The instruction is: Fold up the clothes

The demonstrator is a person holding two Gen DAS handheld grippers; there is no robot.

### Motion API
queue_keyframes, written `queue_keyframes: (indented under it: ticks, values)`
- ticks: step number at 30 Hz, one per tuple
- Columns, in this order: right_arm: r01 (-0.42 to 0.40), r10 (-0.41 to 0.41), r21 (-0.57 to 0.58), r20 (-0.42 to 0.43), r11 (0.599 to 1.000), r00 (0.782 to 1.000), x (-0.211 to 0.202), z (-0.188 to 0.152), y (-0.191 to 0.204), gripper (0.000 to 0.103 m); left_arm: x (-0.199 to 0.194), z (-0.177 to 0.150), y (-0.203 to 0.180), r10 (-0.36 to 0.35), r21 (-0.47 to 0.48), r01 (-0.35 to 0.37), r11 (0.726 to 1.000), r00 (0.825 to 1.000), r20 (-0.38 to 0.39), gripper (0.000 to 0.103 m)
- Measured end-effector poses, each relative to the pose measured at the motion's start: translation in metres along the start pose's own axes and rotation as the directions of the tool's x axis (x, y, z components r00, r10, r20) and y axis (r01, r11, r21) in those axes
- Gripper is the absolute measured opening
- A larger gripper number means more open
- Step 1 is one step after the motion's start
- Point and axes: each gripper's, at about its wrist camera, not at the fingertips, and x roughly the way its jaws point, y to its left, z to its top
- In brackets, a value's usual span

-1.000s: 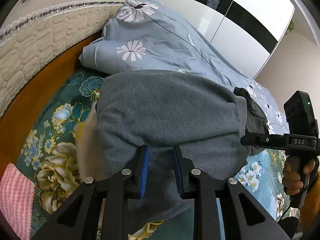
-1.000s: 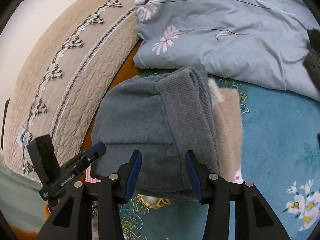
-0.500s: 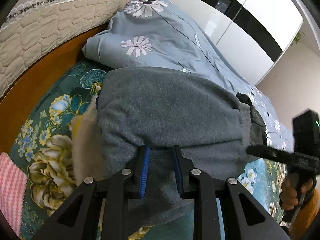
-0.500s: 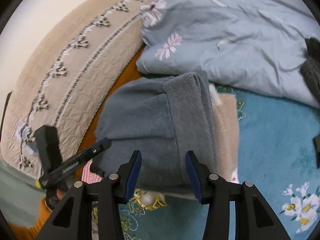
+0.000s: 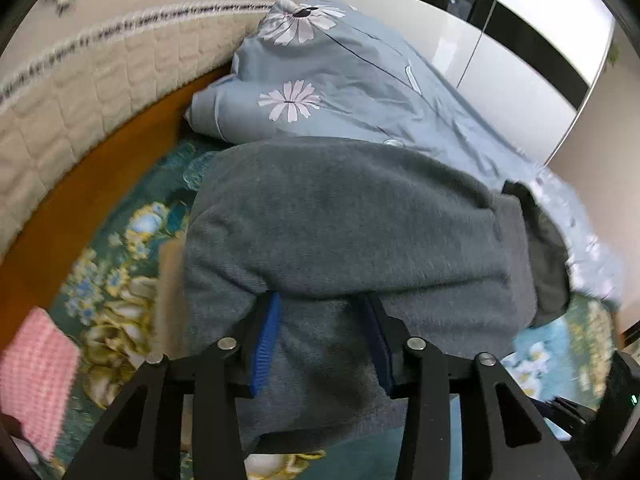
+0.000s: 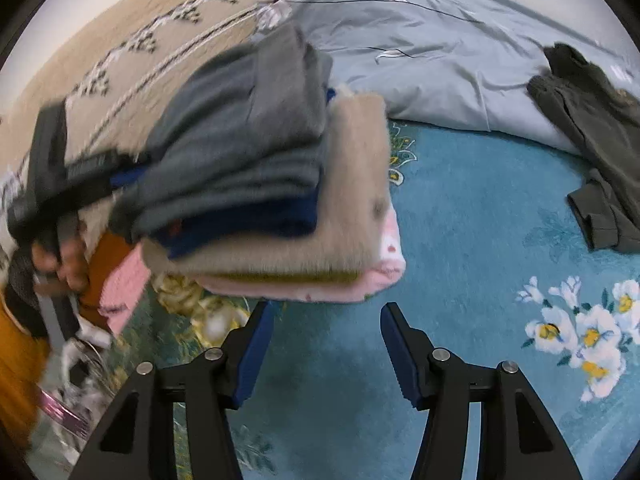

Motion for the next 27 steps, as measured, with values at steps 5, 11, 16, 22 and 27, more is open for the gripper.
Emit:
queue_keyframes:
  ticks: [5,11,16,22,27]
  values:
    - [0.035,-0.036,0.014,0.053,0.999,0.998,-0.01,-0.027,-0.009,0.063,-0.013,-0.012,-0.022,0.098,0.039,-0.1,0.994,0.994,0.038,0.066]
    - [0.062,-0.069,0.054,0.137,0.997,0.988,-0.027,-0.044,-0.017,0.068,-0.033,-0.038,-0.036,0.168,-0.013,-0.168,0.986,0.981,0.099,0.067]
    - [0.073,-0.076,0.026,0.171,0.997,0.982,-0.034,-0.053,-0.009,0.07,-0.036,-0.059,-0.041,0.221,-0.099,-0.215,0.972,0.974,0.052,0.067]
    - [0.105,-0.095,-0.073,0.131,0.992,0.987,-0.025,-0.065,0.009,0.07,-0.023,-0.091,-0.043,0.312,-0.097,-0.315,0.944,0.949,-0.039,0.072]
    - [0.101,-0.088,-0.077,0.153,0.992,0.984,-0.033,-0.069,0.012,0.073,-0.01,-0.122,-0.051,0.388,-0.031,-0.393,0.919,0.915,-0.11,0.072]
